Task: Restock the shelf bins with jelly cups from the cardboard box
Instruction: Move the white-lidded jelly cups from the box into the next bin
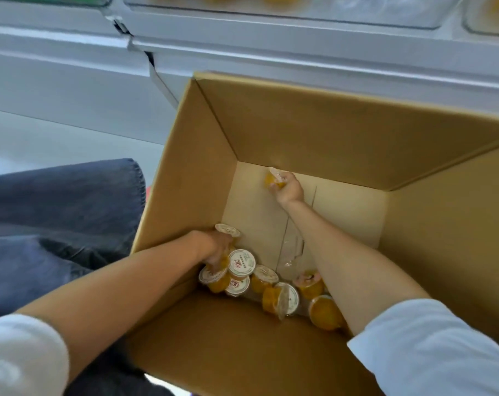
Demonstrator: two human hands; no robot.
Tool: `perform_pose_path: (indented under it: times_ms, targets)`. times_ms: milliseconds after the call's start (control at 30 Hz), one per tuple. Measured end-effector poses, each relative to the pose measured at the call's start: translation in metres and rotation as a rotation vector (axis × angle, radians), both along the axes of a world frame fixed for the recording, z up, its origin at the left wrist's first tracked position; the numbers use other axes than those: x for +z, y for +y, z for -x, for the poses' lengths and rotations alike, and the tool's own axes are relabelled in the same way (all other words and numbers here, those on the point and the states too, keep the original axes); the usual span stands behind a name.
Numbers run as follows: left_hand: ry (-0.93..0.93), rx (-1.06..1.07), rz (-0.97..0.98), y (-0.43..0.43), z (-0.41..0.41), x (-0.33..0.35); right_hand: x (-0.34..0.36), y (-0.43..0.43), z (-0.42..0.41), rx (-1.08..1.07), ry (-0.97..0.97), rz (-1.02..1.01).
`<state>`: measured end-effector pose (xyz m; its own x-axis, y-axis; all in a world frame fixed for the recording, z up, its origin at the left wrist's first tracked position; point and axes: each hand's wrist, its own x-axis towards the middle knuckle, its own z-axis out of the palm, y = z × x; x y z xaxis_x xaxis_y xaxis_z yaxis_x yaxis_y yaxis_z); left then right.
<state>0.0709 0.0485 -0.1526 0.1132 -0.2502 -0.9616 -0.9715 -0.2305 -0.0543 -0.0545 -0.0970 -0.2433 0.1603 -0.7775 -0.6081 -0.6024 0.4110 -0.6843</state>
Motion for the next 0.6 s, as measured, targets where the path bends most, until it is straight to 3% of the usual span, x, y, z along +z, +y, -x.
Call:
perform_pose_path:
  times_ms: [200,400,600]
  targets:
    - [-0.002,0.068,0.096,-0.005,0.004,0.012,0.020,0.021,0.007,0.142,0.043,0.148]
    - [0.036,0.324,0.468,-0.035,0.007,0.043,0.061,0.037,0.039,0.294,0.024,0.310]
    - [0.142,0.447,0.839,-0.069,0.012,0.111,0.141,0.037,0.070,0.233,-0.035,0.541]
